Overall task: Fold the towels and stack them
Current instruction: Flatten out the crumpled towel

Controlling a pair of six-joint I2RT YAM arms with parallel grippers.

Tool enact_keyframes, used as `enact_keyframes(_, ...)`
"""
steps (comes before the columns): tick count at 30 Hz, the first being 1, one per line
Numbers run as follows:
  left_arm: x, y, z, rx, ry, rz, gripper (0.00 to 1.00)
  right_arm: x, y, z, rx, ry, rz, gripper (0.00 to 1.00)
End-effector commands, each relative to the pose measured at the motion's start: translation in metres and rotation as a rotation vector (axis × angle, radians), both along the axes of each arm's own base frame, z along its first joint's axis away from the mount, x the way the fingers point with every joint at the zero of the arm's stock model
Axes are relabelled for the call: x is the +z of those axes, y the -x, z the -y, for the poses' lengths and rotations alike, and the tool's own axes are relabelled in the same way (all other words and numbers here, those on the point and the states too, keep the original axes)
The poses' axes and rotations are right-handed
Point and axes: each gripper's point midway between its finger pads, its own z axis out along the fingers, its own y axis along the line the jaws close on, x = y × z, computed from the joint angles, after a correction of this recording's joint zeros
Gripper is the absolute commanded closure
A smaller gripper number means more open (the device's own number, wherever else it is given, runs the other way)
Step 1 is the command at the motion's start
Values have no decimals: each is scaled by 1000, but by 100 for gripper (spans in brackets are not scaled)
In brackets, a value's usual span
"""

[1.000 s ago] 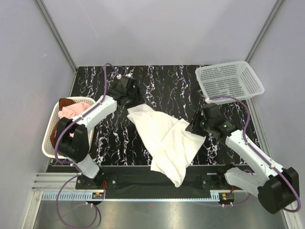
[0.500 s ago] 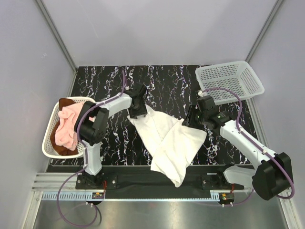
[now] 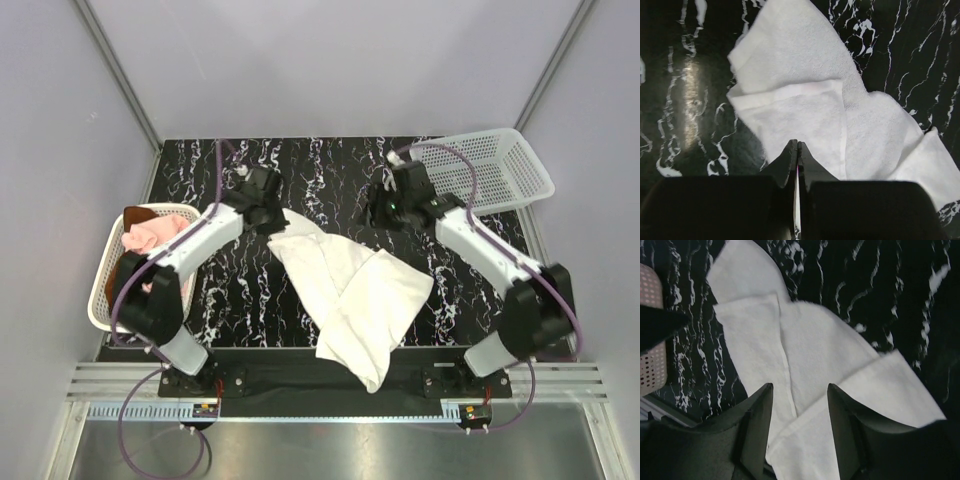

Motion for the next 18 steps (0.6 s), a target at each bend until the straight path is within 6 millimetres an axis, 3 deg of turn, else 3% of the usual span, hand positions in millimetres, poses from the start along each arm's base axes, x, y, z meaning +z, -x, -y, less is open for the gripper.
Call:
enact_keyframes(1,-4,11,-25,26,32,30,100,29,-57,-45,160,-45,161,44)
enact_keyframes(5,-17,13,-42,42,0,-6,91,4,-95,-70,260,-8,143,44)
enact_keyframes(6,-18,12,-43,40,-4,-6,82,-23,-101,-74,288,13,94,47)
enact_keyframes(7,-19,12,-43,44,-4,-7,79,-17,-111,-82,304,-2,116,48)
enact_keyframes(8,-22,11,-44,51,2,-16,75,-23,-114,-85,319,-6,105,50)
enact_keyframes(9,-24,10,-44,61,6,-22,65,-42,-116,-90,338,-2,71,50)
enact_keyframes(10,-26,9,-45,72,12,-30,63,-41,-121,-95,354,-16,78,51)
enact_keyframes(14,-41,7,-42,63,37,-59,56,-62,-113,-120,449,-89,47,52)
enact_keyframes(18,-55,2,-36,53,57,-83,53,-97,-107,-128,475,-33,-12,51)
